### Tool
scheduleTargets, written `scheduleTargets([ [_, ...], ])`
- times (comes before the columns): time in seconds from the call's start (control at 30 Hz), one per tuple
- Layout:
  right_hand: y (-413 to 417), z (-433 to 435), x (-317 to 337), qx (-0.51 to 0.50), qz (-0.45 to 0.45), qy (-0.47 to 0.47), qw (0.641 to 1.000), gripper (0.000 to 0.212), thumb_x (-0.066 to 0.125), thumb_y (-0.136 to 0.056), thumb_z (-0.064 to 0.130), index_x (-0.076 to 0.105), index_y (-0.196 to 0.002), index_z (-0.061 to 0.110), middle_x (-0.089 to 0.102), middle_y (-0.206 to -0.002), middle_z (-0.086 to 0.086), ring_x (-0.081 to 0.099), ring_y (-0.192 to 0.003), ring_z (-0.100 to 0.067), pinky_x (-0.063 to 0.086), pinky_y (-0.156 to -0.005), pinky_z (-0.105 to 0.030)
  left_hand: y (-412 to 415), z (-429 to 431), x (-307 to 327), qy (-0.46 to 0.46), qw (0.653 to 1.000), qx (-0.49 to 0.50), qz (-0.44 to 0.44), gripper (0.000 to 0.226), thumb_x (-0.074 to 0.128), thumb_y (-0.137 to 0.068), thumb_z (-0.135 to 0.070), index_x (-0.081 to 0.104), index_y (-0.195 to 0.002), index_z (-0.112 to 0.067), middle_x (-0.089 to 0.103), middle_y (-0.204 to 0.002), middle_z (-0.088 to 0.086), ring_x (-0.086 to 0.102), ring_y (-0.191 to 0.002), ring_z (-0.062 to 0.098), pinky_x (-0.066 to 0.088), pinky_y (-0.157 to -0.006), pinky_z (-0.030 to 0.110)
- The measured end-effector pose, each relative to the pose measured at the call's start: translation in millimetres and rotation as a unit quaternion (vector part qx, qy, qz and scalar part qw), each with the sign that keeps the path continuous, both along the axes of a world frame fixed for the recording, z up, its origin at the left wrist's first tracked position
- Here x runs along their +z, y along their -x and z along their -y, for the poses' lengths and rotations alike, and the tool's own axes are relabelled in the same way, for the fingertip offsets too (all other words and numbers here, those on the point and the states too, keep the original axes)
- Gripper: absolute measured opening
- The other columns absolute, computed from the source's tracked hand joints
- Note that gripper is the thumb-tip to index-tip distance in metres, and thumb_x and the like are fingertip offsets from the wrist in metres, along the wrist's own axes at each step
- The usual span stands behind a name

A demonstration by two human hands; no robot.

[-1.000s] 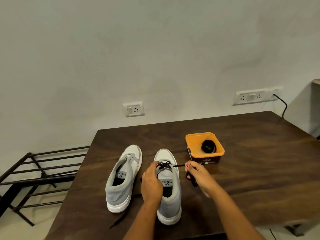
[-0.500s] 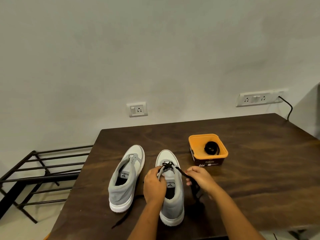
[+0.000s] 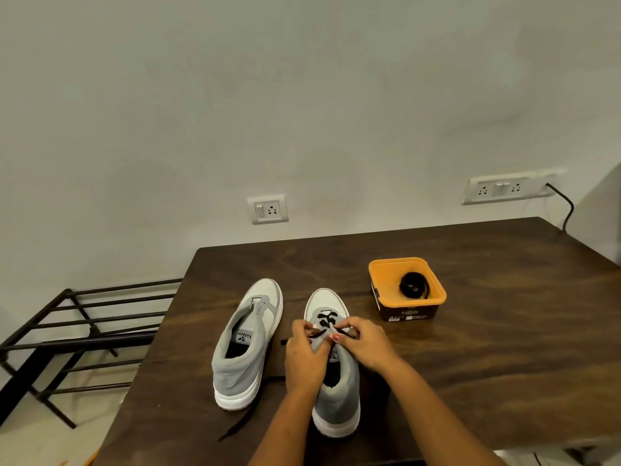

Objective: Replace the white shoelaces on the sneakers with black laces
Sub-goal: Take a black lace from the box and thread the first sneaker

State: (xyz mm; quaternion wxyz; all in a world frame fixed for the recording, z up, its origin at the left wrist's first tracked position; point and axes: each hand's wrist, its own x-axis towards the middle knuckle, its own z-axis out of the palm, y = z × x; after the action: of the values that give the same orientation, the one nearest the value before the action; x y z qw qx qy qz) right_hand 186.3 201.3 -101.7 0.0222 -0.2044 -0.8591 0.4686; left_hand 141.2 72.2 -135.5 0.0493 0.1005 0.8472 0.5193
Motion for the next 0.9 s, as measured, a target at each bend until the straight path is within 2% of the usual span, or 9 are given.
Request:
scheduleTargets([
  [0.1,4,3,-4,-0.055,-0.036,0.018,0.998,0.007,0.068,-0.087,0.022,0.071,-0.088,0.016,0.063,-0.069,0.006,0.057,-0.068,-0.005,0.045,-0.070,-0.021,1,-1,-1,0.043,0.998,-0.001,-0.035,0.033,0.067,-0.083,-0.037,0.057,-0.112,-0.023,0.061,-0.108,-0.004,0.054,-0.104,0.015,0.048,-0.090,0.034],
  [0.2,5,3,-6,-0.073,-0.015,-0.027,0.997,0.016,0.059,-0.093,0.015,0.074,-0.093,0.009,0.071,-0.085,-0.005,0.061,-0.079,-0.014,0.043,-0.069,-0.023,-2,-3,2,0.041,0.998,0.006,-0.050,0.024,0.063,-0.089,-0.034,0.065,-0.107,-0.020,0.064,-0.107,-0.003,0.056,-0.105,0.015,0.048,-0.089,0.031],
  [0.27,7,0,-3,-0.082,0.004,-0.035,0.996,0.021,0.052,-0.095,0.011,0.071,-0.087,0.013,0.068,-0.089,-0.006,0.058,-0.082,-0.015,0.042,-0.069,-0.024,-3,-4,5,0.045,0.996,0.020,-0.068,0.019,0.057,-0.092,-0.032,0.065,-0.107,-0.022,0.064,-0.102,-0.002,0.057,-0.098,0.013,0.047,-0.083,0.026],
  [0.33,8,-4,-1,-0.129,-0.003,0.070,0.989,0.025,0.044,-0.099,0.011,0.061,-0.080,0.016,0.062,-0.089,-0.008,0.059,-0.082,-0.019,0.050,-0.067,-0.029,-4,-5,8,0.074,0.993,0.038,-0.081,0.021,0.051,-0.096,-0.028,0.058,-0.114,-0.024,0.062,-0.101,0.000,0.054,-0.089,0.011,0.042,-0.075,0.022],
  [0.43,5,0,0,-0.180,-0.036,0.284,0.941,0.026,0.034,-0.102,0.010,0.055,-0.087,0.010,0.056,-0.085,-0.010,0.057,-0.076,-0.020,0.055,-0.066,-0.033,-4,-8,10,0.098,0.990,0.059,-0.084,0.024,0.048,-0.097,-0.023,0.049,-0.121,-0.023,0.060,-0.098,0.004,0.050,-0.080,0.011,0.039,-0.069,0.021],
  [0.53,-1,5,-1,-0.168,-0.065,0.379,0.908,0.026,0.032,-0.102,0.008,0.051,-0.084,0.009,0.055,-0.078,-0.012,0.055,-0.074,-0.022,0.055,-0.074,-0.039,-5,-11,10,0.104,0.989,0.066,-0.079,0.027,0.046,-0.098,-0.023,0.051,-0.124,-0.023,0.059,-0.099,0.004,0.050,-0.080,0.012,0.043,-0.070,0.023],
  [0.63,1,5,2,-0.160,-0.067,0.406,0.897,0.027,0.031,-0.103,0.011,0.051,-0.085,0.008,0.057,-0.083,-0.014,0.056,-0.078,-0.024,0.054,-0.076,-0.040,-5,-10,8,0.112,0.988,0.083,-0.072,0.028,0.046,-0.098,-0.025,0.053,-0.125,-0.022,0.060,-0.102,0.006,0.053,-0.084,0.015,0.043,-0.072,0.024],
  [0.77,4,6,6,-0.160,-0.059,0.409,0.896,0.027,0.030,-0.104,0.012,0.050,-0.087,0.008,0.062,-0.087,-0.013,0.061,-0.077,-0.021,0.055,-0.073,-0.038,-6,-9,9,0.119,0.987,0.096,-0.056,0.020,0.046,-0.097,-0.022,0.063,-0.104,-0.016,0.061,-0.093,0.007,0.048,-0.081,0.014,0.037,-0.070,0.024],
  [0.9,4,6,4,-0.175,-0.055,0.425,0.886,0.027,0.028,-0.104,0.011,0.047,-0.085,0.008,0.059,-0.082,-0.012,0.057,-0.064,-0.017,0.054,-0.068,-0.037,-9,-9,9,0.045,0.985,0.124,-0.112,0.015,0.046,-0.092,-0.002,0.056,-0.084,-0.010,0.052,-0.074,0.000,0.046,-0.080,0.019,0.033,-0.065,0.026],
])
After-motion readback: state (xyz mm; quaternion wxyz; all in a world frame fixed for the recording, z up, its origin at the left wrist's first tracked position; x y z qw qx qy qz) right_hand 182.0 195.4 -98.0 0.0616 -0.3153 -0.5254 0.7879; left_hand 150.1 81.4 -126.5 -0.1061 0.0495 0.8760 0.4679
